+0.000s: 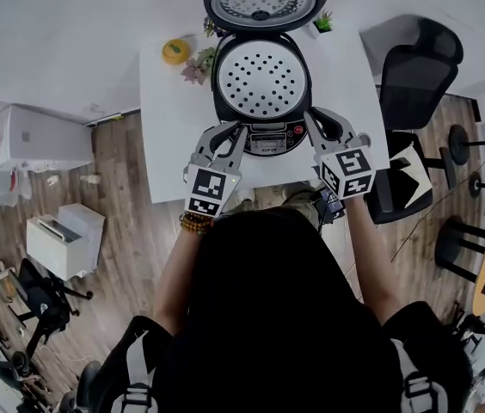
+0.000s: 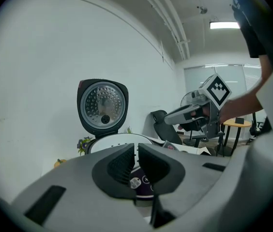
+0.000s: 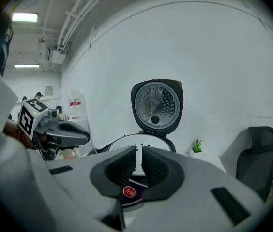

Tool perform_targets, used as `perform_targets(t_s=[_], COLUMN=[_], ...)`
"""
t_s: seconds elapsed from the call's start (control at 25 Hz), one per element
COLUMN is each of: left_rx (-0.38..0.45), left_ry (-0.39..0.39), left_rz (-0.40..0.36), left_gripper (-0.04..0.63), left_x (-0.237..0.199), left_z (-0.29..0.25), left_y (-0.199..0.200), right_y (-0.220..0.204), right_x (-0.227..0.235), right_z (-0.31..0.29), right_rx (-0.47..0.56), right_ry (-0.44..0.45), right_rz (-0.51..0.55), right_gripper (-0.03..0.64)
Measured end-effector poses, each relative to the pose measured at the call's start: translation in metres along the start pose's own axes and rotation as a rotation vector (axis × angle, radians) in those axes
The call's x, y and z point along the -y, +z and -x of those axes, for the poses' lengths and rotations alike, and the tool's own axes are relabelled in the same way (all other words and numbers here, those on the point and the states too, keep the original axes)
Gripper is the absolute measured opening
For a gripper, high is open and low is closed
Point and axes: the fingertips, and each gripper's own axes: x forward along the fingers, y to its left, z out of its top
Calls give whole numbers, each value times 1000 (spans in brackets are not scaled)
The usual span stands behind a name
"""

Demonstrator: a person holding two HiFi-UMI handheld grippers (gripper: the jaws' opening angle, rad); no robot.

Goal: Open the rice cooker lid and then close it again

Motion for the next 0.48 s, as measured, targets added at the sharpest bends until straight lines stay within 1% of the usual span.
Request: perform_targets(t_s=[0.12,0.2,0.36,0.4,0.48], left_rx=[36,50,65,73,98], left_ry=[1,-4,-34,-39,-39], left_rz=[8,-8,-133,-154,-172], left_gripper=[37,37,37,37,37], left_x=[-10,-16,-26,-30,-40], left_z=[-3,-6,-15,-17,-18], left_y=[16,27,50,57,72], right_y=[3,8,21,25,32], right_x=[1,3,9,11,14], right_z=[-4,-5,-8,-9,-11], right_rx=[6,9,31,34,35], right_ry=[35,52,77,80,87], right_rz=[-40,-40,-26,-22,-3], right_gripper=[31,32,32,35,57])
